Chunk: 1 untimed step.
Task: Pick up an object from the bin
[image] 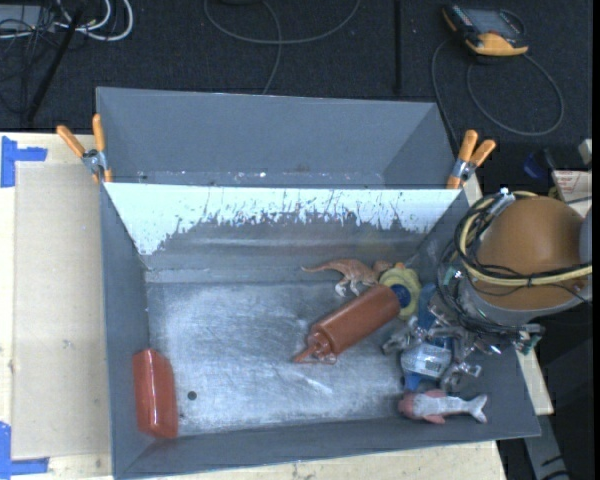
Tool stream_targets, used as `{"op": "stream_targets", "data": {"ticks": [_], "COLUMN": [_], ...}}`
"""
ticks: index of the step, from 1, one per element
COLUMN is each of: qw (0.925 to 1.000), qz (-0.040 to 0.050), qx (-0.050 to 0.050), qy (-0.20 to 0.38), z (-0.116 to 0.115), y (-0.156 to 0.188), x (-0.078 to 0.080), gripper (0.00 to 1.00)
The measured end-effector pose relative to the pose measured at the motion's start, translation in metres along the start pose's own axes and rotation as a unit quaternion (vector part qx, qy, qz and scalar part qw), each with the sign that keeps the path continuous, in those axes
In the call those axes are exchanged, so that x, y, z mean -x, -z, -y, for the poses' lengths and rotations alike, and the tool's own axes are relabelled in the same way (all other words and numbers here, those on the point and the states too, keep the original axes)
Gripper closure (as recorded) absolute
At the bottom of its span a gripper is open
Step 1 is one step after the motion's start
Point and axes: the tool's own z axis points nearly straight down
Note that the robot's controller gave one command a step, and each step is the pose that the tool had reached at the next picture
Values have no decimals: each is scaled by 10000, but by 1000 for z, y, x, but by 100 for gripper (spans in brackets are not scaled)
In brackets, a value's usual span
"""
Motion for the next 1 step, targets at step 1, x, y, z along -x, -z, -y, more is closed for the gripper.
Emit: {"op": "stream_targets", "data": {"ticks": [1], "qw": [9997], "qz": [49], "qx": [-205], "qy": [137], "z": [-14], "y": [3], "x": [-2], "gripper": [100]}}
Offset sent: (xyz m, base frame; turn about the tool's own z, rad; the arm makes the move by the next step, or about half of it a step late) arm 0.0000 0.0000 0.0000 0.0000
